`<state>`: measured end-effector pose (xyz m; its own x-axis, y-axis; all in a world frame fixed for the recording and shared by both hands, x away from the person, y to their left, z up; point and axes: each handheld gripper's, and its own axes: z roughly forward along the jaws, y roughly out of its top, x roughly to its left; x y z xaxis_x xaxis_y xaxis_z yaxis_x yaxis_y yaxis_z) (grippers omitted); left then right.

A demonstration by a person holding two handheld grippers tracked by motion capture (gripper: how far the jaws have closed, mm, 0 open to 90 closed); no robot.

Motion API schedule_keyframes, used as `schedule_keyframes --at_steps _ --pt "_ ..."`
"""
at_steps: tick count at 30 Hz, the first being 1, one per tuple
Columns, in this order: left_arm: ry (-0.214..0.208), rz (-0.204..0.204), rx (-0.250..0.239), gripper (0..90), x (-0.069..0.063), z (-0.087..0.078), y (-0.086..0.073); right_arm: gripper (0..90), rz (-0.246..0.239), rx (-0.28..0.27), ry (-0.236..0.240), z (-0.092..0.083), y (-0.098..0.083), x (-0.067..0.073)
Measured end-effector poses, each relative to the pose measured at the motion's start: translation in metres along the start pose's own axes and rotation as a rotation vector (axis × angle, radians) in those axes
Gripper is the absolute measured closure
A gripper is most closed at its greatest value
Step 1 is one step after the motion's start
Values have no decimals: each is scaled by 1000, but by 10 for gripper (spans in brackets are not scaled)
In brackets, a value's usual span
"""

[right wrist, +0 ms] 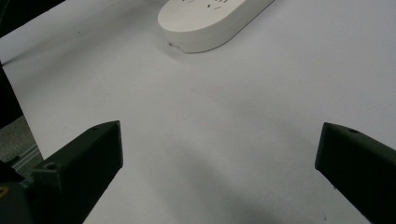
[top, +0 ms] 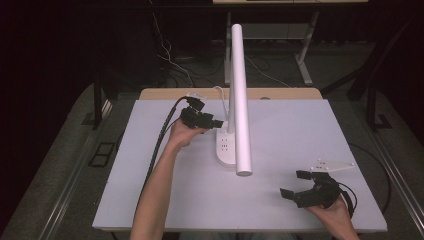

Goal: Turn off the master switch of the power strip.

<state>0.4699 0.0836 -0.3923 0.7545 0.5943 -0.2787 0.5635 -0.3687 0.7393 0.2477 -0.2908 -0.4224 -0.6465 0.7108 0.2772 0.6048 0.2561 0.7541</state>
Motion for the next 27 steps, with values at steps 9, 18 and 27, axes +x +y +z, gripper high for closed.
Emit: schedule_keyframes --at_steps 9,18,27 --pt "9 8 24 515 1 9 -3 2 2 5 -1 0 0 0" --pt "15 7 29 733 0 15 -4 1 1 5 -2 0 -1 0" --pt "16 -52 6 893 -2 24 -7 1 0 5 -3 0 -1 0"
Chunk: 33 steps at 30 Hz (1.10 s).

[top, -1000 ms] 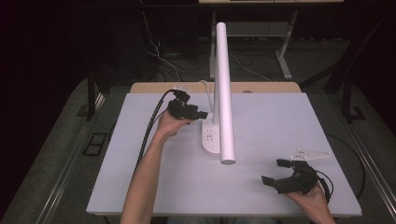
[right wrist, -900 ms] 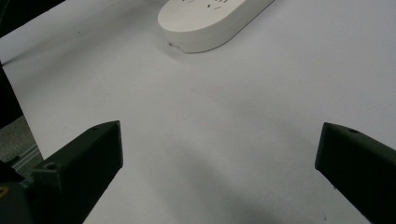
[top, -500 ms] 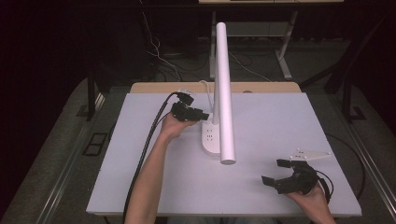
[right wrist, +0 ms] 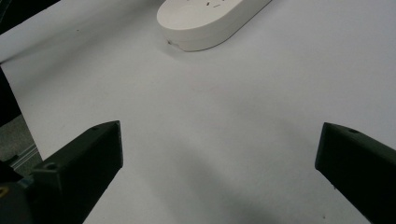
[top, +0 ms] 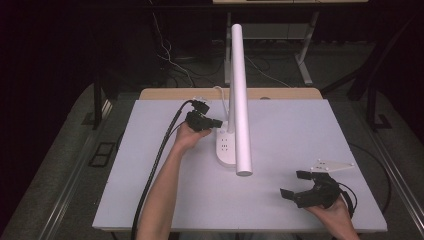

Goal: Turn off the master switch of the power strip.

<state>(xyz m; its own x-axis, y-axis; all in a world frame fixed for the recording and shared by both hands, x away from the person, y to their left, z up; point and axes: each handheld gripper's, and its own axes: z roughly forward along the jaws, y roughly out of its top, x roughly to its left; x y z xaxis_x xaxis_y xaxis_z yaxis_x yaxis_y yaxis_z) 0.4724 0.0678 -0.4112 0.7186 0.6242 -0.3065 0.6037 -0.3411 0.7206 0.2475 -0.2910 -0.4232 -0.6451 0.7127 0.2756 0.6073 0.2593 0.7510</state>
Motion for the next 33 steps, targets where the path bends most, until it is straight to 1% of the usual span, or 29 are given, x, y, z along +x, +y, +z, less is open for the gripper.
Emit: schedule_keyframes --at_steps 1,2,4,6,9,12,14,16,18,21,23,24,25,26,27,29,30,31,32,33 --pt "-3 0 1 894 0 1 0 2 0 0 0 0 0 0" --pt "-2 8 9 894 0 2 0 1 -3 -1 0 0 0 0" --pt "-4 -1 6 895 -1 4 -1 1 -3 0 1 0 0 0" --pt "-3 7 14 895 -1 6 -2 1 -2 0 1 0 0 0" --pt "-8 -3 20 895 -2 8 -3 1 -1 1 1 0 0 0" --pt "-5 -7 19 894 -1 9 -5 1 -1 3 2 0 0 0" --pt "-1 -2 25 894 0 9 -5 1 -2 3 3 0 0 0" --pt "0 -13 22 894 -1 10 -6 1 -7 4 3 0 0 0" --pt "-1 -10 25 895 0 12 -8 2 -9 5 3 1 0 0" --pt "-15 -47 13 895 0 13 -10 1 -8 8 5 1 0 0" --pt "-16 -56 8 896 -1 14 -10 1 -10 9 5 1 0 0" --pt "-15 -57 6 896 -1 14 -10 1 -10 9 5 1 0 0" --pt "-14 -36 22 897 0 13 -10 1 -10 9 5 1 0 0" --pt "-8 -44 11 897 -1 14 -10 1 -10 10 5 1 0 0" --pt "-1 -35 13 898 -2 14 -10 1 -10 10 5 1 0 0" --pt "5 -32 21 900 -3 15 -12 1 -12 8 6 1 0 0" --pt "1 -34 22 900 -3 14 -12 1 -12 8 5 1 0 -1" --pt "-2 -43 21 900 -2 14 -13 2 -13 8 6 1 0 -1" --pt "0 -72 -2 900 -3 16 -12 1 -13 8 6 1 0 -1" --pt "11 -70 -5 900 -3 16 -12 1 -12 9 6 1 0 0"
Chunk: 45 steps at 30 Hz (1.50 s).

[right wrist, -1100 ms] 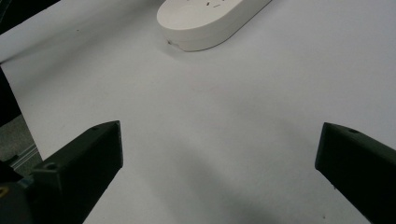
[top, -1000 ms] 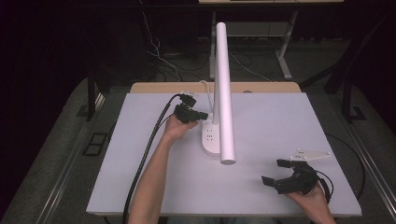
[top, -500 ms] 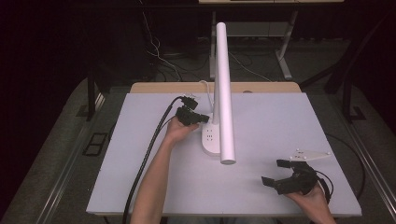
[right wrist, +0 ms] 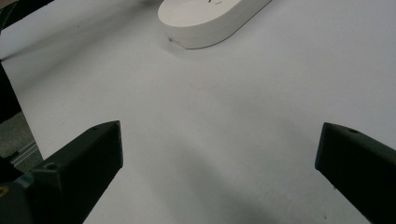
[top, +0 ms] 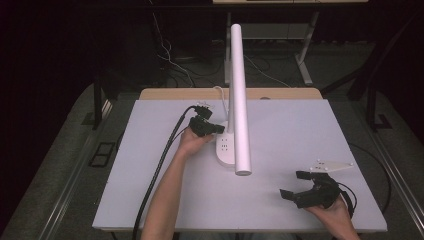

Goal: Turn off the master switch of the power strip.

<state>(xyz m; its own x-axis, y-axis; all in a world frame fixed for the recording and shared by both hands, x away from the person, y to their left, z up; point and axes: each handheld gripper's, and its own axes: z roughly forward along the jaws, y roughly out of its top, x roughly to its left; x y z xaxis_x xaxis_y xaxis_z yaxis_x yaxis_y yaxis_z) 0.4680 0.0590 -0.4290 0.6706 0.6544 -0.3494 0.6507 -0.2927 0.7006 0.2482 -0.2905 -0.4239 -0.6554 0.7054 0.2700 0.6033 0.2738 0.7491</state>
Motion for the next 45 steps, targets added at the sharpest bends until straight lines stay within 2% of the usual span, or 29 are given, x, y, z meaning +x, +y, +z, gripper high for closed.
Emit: schedule_keyframes --at_steps 1,11,19,20,21,22,23,24,27,28,31,33,34,35,36,40,43,45 --pt "2 -13 -3 900 0 0 0 1 1 -1 0 0 0 0" --pt "15 -26 2 900 0 1 1 1 0 -3 -2 -1 0 1" --pt "51 -40 3 900 -4 3 3 1 -3 -10 -3 -2 0 1" --pt "55 -4 28 900 -3 2 3 1 -5 -12 -3 -2 0 1" --pt "63 -24 7 900 -6 4 3 1 -5 -13 -4 -3 0 1" --pt "64 5 37 900 -4 2 3 1 -4 -13 -5 -3 0 1" --pt "68 -26 8 900 -7 4 3 2 -5 -13 -6 -3 0 1" --pt "66 2 35 900 -4 2 3 2 -9 -15 -7 -3 0 1" --pt "71 -8 29 900 -5 3 3 1 -6 -15 -6 -3 0 1" --pt "76 -34 7 900 -8 4 3 1 -5 -15 -7 -3 0 1" --pt "79 -36 4 900 -8 4 3 1 -7 -15 -9 -3 0 1" --pt "83 -1 22 900 -7 2 2 1 -5 -13 -7 -3 0 1" --pt "84 0 19 900 -7 2 1 1 -6 -13 -7 -3 0 1" --pt "81 -30 -12 900 -8 4 0 1 -6 -13 -8 -3 0 1" --pt "73 -18 2 900 -6 2 0 1 -5 -13 -8 -2 0 1" --pt "62 -33 -36 900 -6 0 -1 1 -5 -14 -13 -3 0 0" --pt "58 0 -41 900 -7 0 -3 1 3 -21 -17 -4 1 -1" --pt "54 4 -43 900 -7 0 -3 1 4 -22 -16 -3 1 -2"
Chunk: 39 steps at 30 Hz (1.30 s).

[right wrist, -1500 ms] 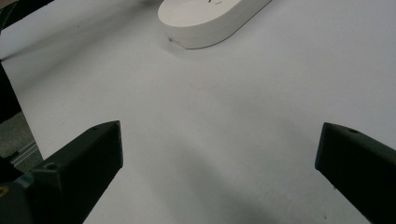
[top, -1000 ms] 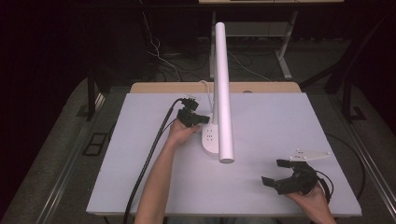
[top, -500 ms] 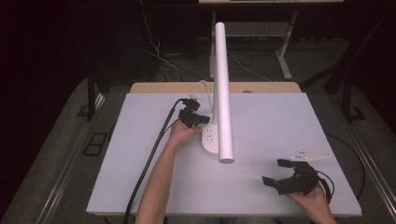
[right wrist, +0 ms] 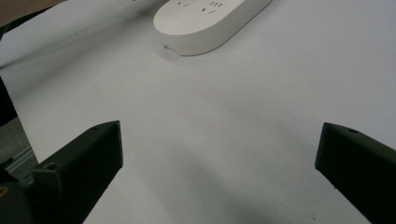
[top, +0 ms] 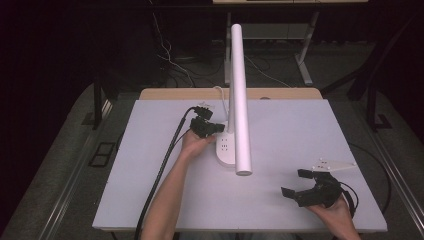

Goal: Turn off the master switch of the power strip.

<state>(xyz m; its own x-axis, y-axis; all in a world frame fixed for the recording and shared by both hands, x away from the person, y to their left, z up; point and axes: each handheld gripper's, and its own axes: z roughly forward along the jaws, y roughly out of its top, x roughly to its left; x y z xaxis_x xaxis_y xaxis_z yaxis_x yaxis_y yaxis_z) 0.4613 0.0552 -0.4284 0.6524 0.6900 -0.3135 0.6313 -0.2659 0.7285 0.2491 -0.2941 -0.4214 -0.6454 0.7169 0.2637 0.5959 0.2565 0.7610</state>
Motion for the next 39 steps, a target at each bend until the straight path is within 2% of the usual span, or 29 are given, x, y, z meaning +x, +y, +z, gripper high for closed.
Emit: schedule_keyframes --at_steps 1,2,3,5,6,7,8,14,17,26,27,33,39 --pt "-1 2 -1 900 -1 0 0 1 0 1 0 0 0 0" --pt "3 32 17 900 0 -2 1 1 0 2 -1 0 0 -1" --pt "1 20 0 900 -3 -3 1 1 2 1 -2 0 -1 -1" --pt "-3 26 -9 900 -4 -7 4 2 1 -4 -4 -1 -1 -2" --pt "-6 42 -8 900 -4 -9 5 1 7 -2 -6 -2 -1 -2" --pt "-9 41 -16 900 -4 -11 6 1 11 -2 -5 -2 -1 -3" --pt "-6 61 -17 900 -4 -14 7 1 10 -3 -4 -2 -1 -3" --pt "0 96 -47 900 -9 -31 12 1 11 -3 -6 -3 -2 -5" --pt "-14 100 -58 900 -11 -39 15 1 17 -5 -7 -3 -2 -6" --pt "-15 105 -114 889 -14 -69 17 1 14 -4 -6 -3 -3 -5" --pt "-12 106 -112 840 -14 -72 16 1 13 -5 -6 -3 -3 -5" --pt "-19 100 -135 738 -14 -93 10 1 12 -6 -5 -3 -2 -5" --pt "-47 79 -160 467 -13 -112 -2 1 12 -6 -4 -3 -2 -5"
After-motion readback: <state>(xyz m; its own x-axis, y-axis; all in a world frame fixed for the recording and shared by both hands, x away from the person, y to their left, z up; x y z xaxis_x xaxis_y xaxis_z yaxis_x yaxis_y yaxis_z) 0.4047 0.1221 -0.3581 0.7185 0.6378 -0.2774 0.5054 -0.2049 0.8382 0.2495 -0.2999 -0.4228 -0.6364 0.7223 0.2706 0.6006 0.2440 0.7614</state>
